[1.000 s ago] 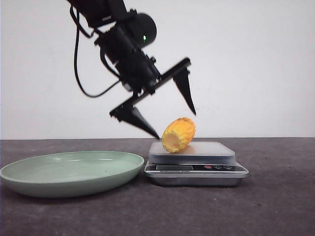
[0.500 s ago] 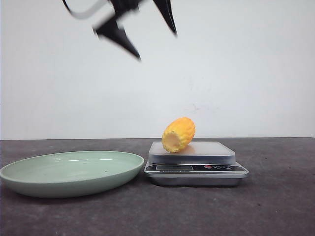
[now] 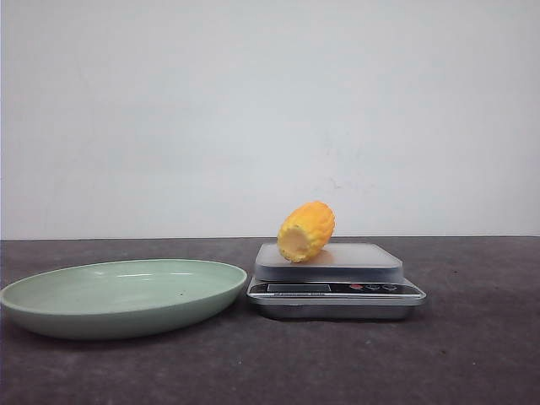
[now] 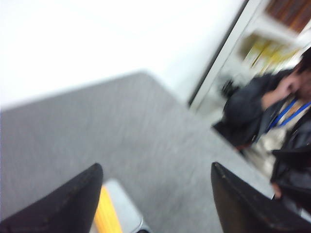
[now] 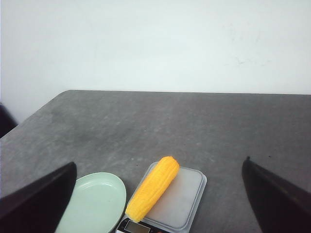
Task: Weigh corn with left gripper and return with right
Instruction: 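Raise the left gripper away from the scale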
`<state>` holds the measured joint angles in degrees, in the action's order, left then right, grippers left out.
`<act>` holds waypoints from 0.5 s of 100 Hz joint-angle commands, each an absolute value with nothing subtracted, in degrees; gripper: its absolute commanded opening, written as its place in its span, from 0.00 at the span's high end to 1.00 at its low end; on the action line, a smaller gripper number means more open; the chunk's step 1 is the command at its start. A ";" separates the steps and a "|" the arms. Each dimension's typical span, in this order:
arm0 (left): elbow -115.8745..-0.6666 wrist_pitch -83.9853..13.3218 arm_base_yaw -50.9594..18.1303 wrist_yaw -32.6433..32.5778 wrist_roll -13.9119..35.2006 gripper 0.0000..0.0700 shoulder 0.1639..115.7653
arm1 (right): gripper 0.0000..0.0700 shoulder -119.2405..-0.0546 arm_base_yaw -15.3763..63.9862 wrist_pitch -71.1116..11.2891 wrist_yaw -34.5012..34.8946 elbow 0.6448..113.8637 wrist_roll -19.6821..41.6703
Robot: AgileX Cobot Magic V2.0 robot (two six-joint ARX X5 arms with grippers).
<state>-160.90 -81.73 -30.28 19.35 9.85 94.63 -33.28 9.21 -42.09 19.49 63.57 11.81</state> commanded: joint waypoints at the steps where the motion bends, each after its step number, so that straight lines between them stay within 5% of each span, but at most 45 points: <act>1: -162.89 -84.53 -30.74 18.59 9.67 0.45 91.55 | 0.00 -33.69 9.30 -42.52 19.53 64.16 11.88; 18: -161.97 -84.55 -30.74 12.25 9.48 0.46 78.87 | 0.00 -34.02 9.30 -43.22 19.62 64.16 11.75; 36: -158.82 -84.55 -30.76 -0.84 7.97 0.46 65.43 | 0.00 -36.32 9.30 -39.11 21.58 64.16 12.19; 50: -155.76 -84.55 -30.76 -13.91 4.64 0.46 57.10 | 0.00 -40.14 9.50 -32.03 26.24 64.16 18.15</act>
<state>-155.65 -81.73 -30.35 -8.43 7.46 57.80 -38.20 9.21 -35.51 24.51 63.59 13.67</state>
